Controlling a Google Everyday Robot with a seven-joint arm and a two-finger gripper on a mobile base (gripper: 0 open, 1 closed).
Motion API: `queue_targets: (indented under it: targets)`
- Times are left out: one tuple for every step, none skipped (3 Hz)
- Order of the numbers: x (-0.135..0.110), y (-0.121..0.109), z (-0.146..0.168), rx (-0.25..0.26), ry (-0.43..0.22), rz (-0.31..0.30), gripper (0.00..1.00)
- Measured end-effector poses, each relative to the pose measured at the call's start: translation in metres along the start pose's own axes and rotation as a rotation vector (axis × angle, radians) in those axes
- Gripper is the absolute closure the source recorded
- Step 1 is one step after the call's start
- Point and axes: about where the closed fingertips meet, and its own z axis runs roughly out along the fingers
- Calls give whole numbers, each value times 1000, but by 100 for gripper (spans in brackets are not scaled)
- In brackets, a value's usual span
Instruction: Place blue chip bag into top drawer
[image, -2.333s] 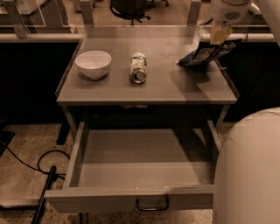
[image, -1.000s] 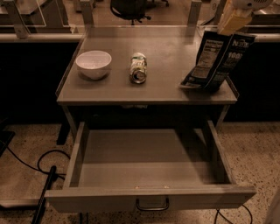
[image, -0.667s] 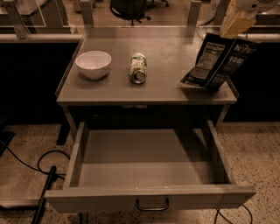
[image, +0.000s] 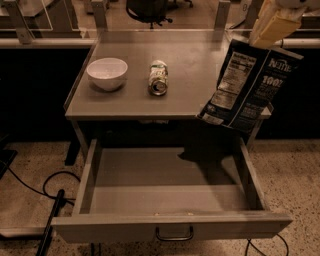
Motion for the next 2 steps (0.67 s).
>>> queue_targets:
  targets:
    - [-1,7,4,5,4,12,100]
    - [-4,29,16,-30,-29,52,100]
